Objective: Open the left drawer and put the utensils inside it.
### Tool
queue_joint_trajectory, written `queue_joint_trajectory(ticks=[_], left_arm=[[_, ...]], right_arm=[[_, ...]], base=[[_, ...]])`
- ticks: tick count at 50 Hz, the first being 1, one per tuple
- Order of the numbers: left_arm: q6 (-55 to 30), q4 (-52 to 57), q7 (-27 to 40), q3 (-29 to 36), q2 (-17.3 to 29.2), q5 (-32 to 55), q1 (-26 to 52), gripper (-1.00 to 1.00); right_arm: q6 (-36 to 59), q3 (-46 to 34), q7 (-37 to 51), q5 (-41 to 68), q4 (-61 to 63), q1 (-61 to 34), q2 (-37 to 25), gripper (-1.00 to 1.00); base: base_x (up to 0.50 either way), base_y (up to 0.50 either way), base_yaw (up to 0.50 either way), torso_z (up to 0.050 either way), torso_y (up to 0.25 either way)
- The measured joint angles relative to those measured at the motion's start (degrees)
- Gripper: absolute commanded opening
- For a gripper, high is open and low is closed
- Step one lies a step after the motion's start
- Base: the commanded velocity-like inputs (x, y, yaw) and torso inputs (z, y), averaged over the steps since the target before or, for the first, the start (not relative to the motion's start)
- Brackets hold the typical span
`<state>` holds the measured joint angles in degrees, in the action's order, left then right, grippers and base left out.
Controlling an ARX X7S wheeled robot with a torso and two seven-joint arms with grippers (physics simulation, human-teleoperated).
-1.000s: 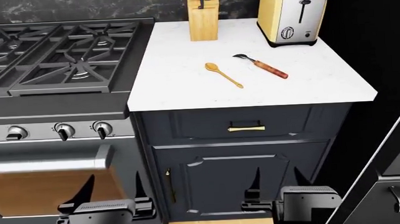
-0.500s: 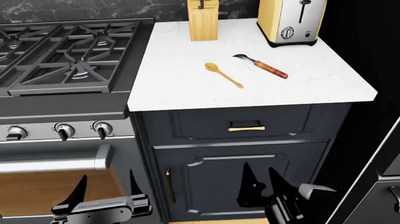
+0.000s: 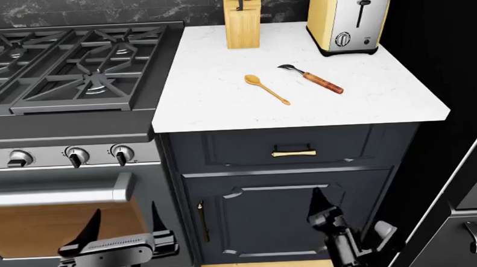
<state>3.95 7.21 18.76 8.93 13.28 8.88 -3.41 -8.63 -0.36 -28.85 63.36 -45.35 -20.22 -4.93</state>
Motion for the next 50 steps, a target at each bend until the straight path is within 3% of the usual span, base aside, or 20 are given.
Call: queue_joint_trajectory(ticks=[21, 50], left_arm=[[-0.5, 1.8, 0.3, -0.4, 0.8, 2.0, -0.8, 1.00], [-0.7, 1.9, 1.0, 0.2, 1.2, 2.5, -0.8, 1.00]], right_arm=[[1.9, 0.9, -9.0, 2.8, -23.6, -11.8, 2.4, 1.00], [5.2, 10.4, -12.2, -4.9, -29.3, -13.1, 3.3, 1.00]], base=[[0.09, 0.00, 0.00, 0.000, 0.000], [0.21, 0.00, 0.00, 0.000, 0.000]])
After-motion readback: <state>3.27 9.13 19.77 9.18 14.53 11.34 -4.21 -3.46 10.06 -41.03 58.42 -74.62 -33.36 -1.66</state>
